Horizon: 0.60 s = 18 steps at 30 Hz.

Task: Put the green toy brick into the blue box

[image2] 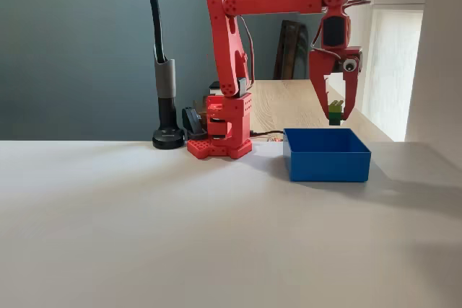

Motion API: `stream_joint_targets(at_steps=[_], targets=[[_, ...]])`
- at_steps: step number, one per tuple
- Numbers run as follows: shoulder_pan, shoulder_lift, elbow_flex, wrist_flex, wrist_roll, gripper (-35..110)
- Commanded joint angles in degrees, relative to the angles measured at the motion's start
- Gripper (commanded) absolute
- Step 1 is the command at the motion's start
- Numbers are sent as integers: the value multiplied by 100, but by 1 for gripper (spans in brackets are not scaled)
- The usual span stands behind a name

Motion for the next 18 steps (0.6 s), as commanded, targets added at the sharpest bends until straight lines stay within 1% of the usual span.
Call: stream_joint_targets(at_steps=[1, 9, 13, 18], targets=[[-70, 431, -18, 123, 9, 0], [-79, 404, 0, 123, -123, 0], [-44, 404, 79, 123, -193, 12], [-44, 404, 264, 123, -211, 13]])
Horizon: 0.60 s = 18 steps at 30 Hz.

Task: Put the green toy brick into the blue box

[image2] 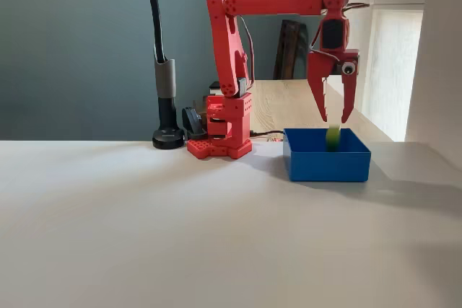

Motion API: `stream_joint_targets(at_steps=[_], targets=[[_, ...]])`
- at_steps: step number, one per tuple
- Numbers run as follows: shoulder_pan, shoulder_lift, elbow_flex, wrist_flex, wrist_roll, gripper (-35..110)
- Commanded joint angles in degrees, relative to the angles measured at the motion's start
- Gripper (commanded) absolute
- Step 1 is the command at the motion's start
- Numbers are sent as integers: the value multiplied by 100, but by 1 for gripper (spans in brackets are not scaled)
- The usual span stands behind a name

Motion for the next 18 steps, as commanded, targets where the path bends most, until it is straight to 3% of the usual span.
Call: stream_joint_targets(at_steps=[1, 11, 18], targets=[[-70, 396, 97, 123, 62, 13], [-26, 396, 70, 123, 176, 13], [378, 396, -272, 62, 185, 0]])
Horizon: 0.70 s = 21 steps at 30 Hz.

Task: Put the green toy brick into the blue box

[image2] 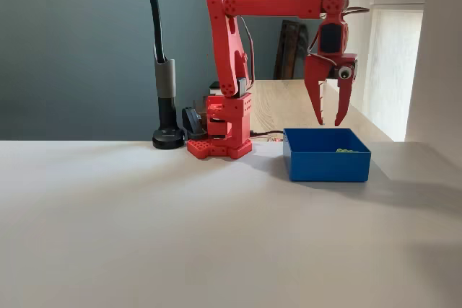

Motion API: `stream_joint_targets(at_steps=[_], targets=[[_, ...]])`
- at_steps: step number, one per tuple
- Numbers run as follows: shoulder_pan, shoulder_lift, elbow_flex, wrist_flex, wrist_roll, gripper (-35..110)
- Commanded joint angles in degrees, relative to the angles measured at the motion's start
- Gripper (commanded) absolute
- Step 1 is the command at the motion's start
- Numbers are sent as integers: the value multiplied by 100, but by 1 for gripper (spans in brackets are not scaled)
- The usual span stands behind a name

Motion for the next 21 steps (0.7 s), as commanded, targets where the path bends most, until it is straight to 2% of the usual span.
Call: stream_joint_targets(at_steps=[1, 12, 21], targets=[[325, 396, -475, 26, 35, 0], [2733, 378, -598, -580, -615, 0], [4693, 369, -62, -1687, -1380, 0]])
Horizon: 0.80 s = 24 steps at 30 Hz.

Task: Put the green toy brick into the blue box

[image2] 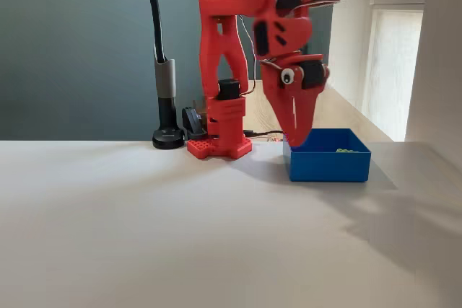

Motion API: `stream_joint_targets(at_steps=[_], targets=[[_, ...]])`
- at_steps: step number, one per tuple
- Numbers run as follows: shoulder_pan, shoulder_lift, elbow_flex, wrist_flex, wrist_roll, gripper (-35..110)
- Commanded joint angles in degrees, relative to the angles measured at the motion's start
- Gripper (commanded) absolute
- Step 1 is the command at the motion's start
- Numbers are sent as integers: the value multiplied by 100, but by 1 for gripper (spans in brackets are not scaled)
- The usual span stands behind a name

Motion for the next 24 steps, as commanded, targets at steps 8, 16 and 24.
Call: stream_joint_targets(at_steps=[8, 16, 24], targets=[[1125, 448, 844, -949, -141, 0], [1389, 976, 1485, -1134, 457, 0], [1477, 2733, 3085, -1556, 466, 0]])
